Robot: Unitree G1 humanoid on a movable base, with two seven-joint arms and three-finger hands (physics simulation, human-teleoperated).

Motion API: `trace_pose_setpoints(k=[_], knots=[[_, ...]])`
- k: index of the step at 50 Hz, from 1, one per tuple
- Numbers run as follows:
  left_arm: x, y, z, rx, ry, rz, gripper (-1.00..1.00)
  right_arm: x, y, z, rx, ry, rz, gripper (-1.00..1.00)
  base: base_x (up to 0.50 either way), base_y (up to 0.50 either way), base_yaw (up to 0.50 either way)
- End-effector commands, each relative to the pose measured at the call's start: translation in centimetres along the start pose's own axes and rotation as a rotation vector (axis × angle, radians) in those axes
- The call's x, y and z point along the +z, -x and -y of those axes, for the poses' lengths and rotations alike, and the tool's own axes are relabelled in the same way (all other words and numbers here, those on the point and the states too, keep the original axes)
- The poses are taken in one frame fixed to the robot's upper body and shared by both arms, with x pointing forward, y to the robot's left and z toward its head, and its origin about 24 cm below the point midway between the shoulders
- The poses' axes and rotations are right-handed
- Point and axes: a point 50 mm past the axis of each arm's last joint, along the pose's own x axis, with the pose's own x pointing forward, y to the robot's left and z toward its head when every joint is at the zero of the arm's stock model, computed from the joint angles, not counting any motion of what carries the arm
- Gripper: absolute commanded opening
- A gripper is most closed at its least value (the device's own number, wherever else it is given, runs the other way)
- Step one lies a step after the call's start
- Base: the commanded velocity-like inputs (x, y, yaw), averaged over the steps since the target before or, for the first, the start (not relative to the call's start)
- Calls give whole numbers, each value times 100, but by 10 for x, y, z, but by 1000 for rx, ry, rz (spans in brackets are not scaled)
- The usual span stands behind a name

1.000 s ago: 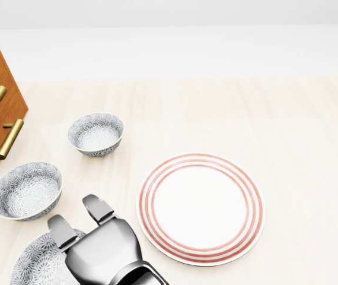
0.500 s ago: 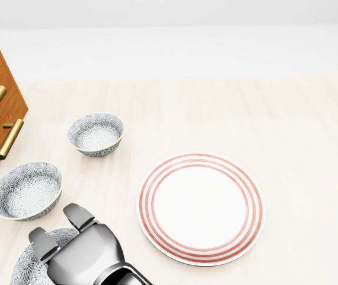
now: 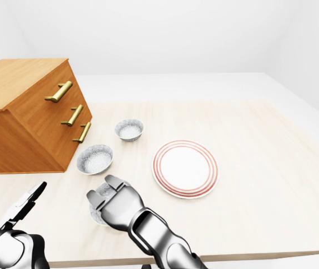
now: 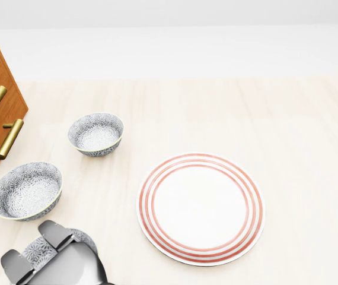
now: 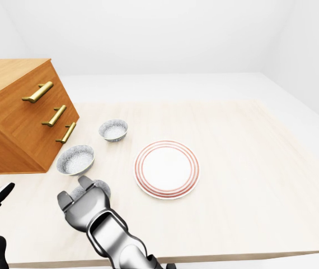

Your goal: Put the bowl at the front on the plate.

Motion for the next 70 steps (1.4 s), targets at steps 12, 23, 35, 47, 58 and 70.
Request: trace_pose_setpoints(k=[12, 23, 35, 47, 58, 70], knots=[[-1, 0, 0, 0, -1, -2, 100, 14, -2, -30, 106, -61, 81, 100, 0, 0, 0], [0, 0, 0, 0, 0, -2, 100, 13, -9, -38, 110, -93, 89, 100, 0, 0, 0], [1, 0, 0, 0, 3, 2, 100, 1, -22, -34, 89, -126, 54, 100, 0, 0, 0], [1, 0, 1, -2, 4, 3, 100, 4, -31, -42, 121, -159, 77, 100, 0, 0, 0], [-1, 0, 1, -2, 1, -5, 100, 5, -24, -45, 135, -156, 71, 100, 0, 0, 0], [1, 0, 0, 0, 7, 3, 100, 0, -17, -53, 126, -179, 16, 100, 0, 0, 0]])
